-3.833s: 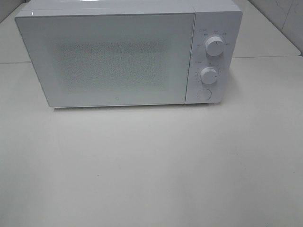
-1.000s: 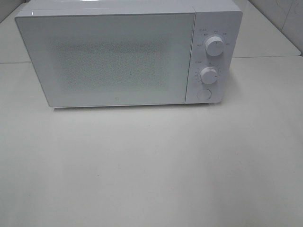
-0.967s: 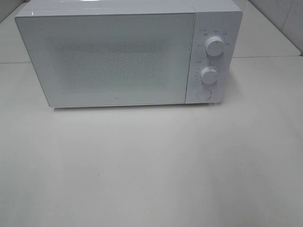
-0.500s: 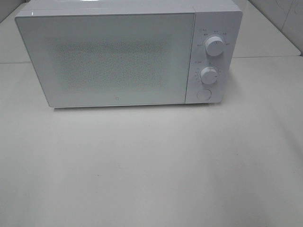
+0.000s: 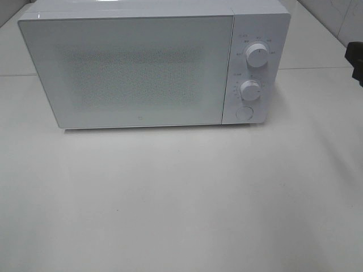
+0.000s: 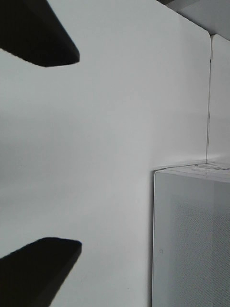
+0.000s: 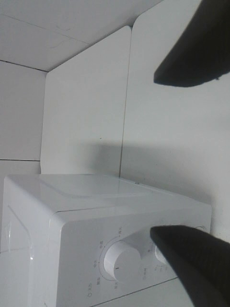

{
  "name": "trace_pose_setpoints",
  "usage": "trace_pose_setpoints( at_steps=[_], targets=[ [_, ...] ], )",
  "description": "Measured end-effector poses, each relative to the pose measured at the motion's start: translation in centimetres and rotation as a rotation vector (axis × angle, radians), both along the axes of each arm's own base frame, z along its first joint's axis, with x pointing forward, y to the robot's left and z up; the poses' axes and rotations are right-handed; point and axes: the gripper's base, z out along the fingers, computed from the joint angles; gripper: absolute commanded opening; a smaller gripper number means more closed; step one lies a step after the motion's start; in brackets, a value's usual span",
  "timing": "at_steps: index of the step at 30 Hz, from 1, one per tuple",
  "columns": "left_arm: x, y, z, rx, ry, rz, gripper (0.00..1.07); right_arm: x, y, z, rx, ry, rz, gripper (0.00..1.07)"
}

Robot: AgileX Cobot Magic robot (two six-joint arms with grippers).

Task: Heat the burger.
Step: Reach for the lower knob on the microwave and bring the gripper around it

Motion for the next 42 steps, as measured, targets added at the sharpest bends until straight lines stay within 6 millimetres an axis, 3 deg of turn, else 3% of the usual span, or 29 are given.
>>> trace_pose_setpoints(
  at_steps=[16, 27, 42],
  targets=[
    [0.0, 0.0, 0.0, 0.0, 0.0, 0.0, 0.89, 2.3, 0.2, -2.3, 0.005, 0.003, 0.006, 0.75],
    [0.0, 0.0, 0.0, 0.0, 0.0, 0.0, 0.89, 1.6, 0.1, -4.8, 0.02, -0.089, -0.032, 0.75],
    [0.0, 0.0, 0.0, 0.0, 0.0, 0.0, 0.89, 0.6, 4.3, -6.0, -0.05, -0.131, -0.06, 0.75]
  ],
)
